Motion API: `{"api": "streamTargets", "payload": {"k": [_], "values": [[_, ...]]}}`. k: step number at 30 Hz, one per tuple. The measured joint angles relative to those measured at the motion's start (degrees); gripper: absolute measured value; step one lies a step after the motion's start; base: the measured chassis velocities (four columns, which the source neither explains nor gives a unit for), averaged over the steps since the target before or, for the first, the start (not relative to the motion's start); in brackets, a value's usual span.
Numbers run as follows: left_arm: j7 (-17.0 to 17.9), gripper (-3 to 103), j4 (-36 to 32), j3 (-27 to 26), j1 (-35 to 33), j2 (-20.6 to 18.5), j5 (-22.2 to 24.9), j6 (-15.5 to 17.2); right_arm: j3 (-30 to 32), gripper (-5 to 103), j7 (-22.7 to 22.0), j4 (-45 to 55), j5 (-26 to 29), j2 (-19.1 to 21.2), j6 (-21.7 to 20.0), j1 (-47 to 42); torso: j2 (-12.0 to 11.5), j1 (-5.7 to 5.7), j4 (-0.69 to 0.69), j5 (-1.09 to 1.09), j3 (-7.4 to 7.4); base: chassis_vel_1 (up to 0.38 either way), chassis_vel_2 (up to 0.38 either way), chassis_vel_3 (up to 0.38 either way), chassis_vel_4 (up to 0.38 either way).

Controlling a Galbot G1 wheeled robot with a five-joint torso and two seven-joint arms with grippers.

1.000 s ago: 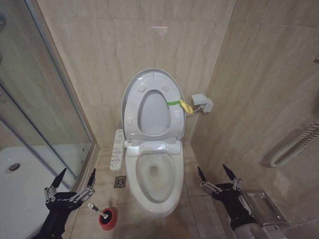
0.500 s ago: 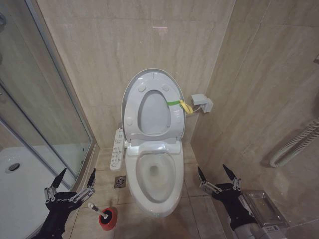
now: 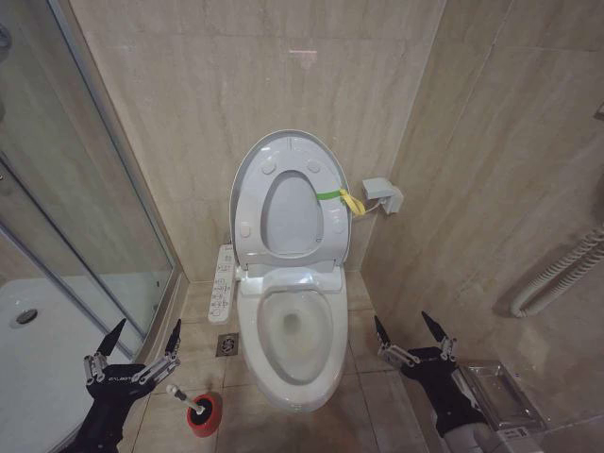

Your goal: Open the toilet lid, clean the toilet bowl with a toilet brush, close the toilet lid, and flush.

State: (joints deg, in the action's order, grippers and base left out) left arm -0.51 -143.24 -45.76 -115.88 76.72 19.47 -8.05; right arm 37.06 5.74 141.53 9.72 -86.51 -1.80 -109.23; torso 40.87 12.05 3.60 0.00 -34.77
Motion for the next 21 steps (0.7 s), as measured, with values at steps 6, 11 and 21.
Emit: {"api": "streamTargets", "payload": {"k": [6,11,21], "values": [[0.0,99,0.0,0.0,0.0,0.0,0.0,0.0,0.0,100,0.0,0.0,0.0,0.0,0.0,0.0,0.0,0.0,0.0,0.0,0.0,0.0,0.0,0.0,0.0],[0.0,99,0.0,0.0,0.0,0.0,0.0,0.0,0.0,100,0.0,0.0,0.0,0.0,0.0,0.0,0.0,0.0,0.0,0.0,0.0,0.0,0.0,0.0,0.0],[0.0,99,0.0,0.0,0.0,0.0,0.0,0.0,0.0,100,0.0,0.0,0.0,0.0,0.0,0.0,0.0,0.0,0.0,0.0,0.0,0.0,0.0,0.0,0.0]]}}
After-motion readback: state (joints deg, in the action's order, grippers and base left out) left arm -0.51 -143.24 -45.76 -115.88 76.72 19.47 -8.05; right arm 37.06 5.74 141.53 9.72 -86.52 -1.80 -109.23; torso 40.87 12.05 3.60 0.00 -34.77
